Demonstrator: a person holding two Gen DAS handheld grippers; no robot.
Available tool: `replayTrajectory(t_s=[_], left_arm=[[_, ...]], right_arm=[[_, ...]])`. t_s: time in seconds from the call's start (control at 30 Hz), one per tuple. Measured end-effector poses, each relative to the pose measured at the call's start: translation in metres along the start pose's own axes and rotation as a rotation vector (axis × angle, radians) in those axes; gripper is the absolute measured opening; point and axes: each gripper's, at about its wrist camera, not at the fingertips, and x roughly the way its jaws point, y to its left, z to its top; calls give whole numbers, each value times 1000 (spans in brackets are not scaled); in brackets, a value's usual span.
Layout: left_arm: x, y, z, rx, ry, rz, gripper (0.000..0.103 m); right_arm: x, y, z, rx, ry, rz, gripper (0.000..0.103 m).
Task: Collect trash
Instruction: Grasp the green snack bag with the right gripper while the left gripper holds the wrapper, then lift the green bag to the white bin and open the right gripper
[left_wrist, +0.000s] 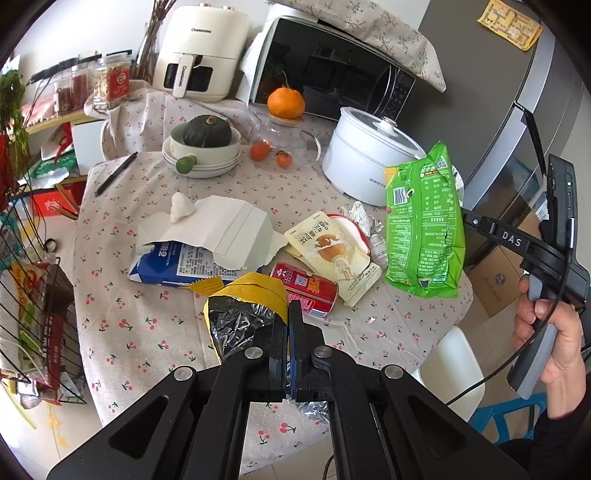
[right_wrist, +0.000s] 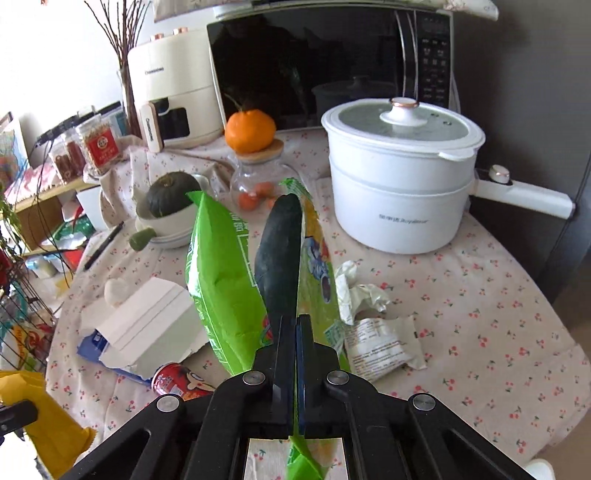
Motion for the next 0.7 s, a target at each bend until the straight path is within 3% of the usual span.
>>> replayTrajectory(t_s=[0.4, 0.7], left_arm=[[10, -53, -12, 101, 22, -41, 0], [29, -121, -34, 232, 67, -111, 0]], right_arm=[[-69, -44, -45, 86, 7, 25, 0], [-107, -104, -87, 172, 65, -51, 0]])
